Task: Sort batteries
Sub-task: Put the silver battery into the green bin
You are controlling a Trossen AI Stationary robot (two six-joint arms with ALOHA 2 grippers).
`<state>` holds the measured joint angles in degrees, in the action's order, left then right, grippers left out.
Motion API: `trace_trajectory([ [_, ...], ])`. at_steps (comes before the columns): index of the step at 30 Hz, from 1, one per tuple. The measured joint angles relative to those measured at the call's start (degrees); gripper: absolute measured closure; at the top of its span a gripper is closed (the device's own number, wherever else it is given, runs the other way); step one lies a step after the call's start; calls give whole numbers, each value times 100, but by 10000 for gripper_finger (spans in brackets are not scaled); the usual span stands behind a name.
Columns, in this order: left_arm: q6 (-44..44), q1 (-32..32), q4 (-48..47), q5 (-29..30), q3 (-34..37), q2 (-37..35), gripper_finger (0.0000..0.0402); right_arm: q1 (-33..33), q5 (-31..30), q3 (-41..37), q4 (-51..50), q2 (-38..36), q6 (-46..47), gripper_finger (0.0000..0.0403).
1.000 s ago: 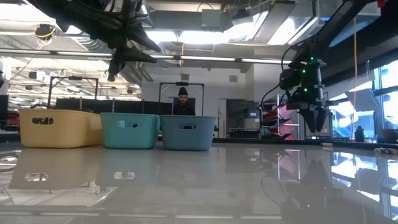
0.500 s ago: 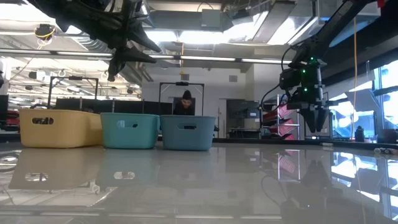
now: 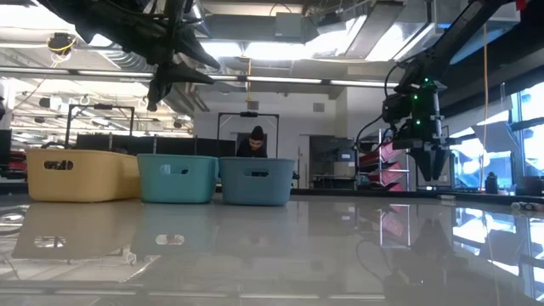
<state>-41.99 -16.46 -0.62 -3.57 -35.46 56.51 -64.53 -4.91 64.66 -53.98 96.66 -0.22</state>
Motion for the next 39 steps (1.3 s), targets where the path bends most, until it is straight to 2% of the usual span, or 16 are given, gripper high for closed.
trace_trajectory([
  [10, 105, -16, 11, 7, -12, 0, 276, 2, 2, 0, 35, 0, -161, 281],
  [15, 522, -25, -59, 10, -385, 82, 276, 172, 146, 168, -64, 0, -440, 281],
  [23, 1134, -288, -817, -67, -1144, 655, 276, 416, -174, 422, -858, 56, -139, 281],
  [25, 1261, -349, -837, -180, -1230, 786, 276, 411, -131, 422, -1144, 194, 9, 281],
  [28, 1406, -486, -981, -380, -1420, 1001, 276, 441, 316, 422, -1792, 350, 297, 281],
  [30, 1567, -576, -1242, -520, -1644, 1155, 276, 578, 522, 420, -2094, 353, 438, 281],
  [33, 1823, -629, -1638, -650, -1973, 1413, 276, 878, 440, 302, -2444, 183, 732, 281],
  [39, 2155, -560, -1794, -683, -2245, 1649, 276, 1862, 719, -495, -2517, -683, 1230, 281],
])
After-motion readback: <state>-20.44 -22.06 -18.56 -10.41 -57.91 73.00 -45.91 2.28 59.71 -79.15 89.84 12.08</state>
